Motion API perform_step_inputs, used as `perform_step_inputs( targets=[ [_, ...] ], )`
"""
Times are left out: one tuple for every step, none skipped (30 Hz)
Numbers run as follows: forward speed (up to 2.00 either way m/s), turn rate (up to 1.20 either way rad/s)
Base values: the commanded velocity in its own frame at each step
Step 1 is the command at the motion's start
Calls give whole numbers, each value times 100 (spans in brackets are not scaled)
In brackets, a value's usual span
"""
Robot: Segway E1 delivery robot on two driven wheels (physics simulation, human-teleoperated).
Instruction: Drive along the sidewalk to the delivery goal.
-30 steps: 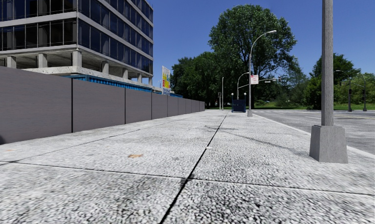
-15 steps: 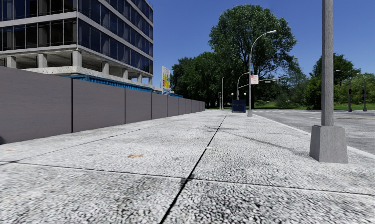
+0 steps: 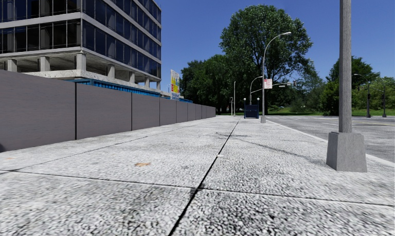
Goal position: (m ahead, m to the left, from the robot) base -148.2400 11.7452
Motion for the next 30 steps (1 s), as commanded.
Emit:
perform_step_inputs(
  targets=[
    [0,33],
    [0,36],
    [0,36],
    [0,37],
    [12,41],
    [29,48],
    [29,48],
    [38,55],
    [41,57],
    [41,57],
    [43,57],
    [44,57],
    [46,59],
    [46,59],
    [48,60],
    [49,61],
    [53,62],
    [53,62],
    [63,62],
    [71,62],
    [71,62],
    [82,62],
    [94,62],
    [102,63],
    [102,63],
    [103,63],
    [104,63],
    [105,63],
    [105,63],
    [107,63]
  ],
)
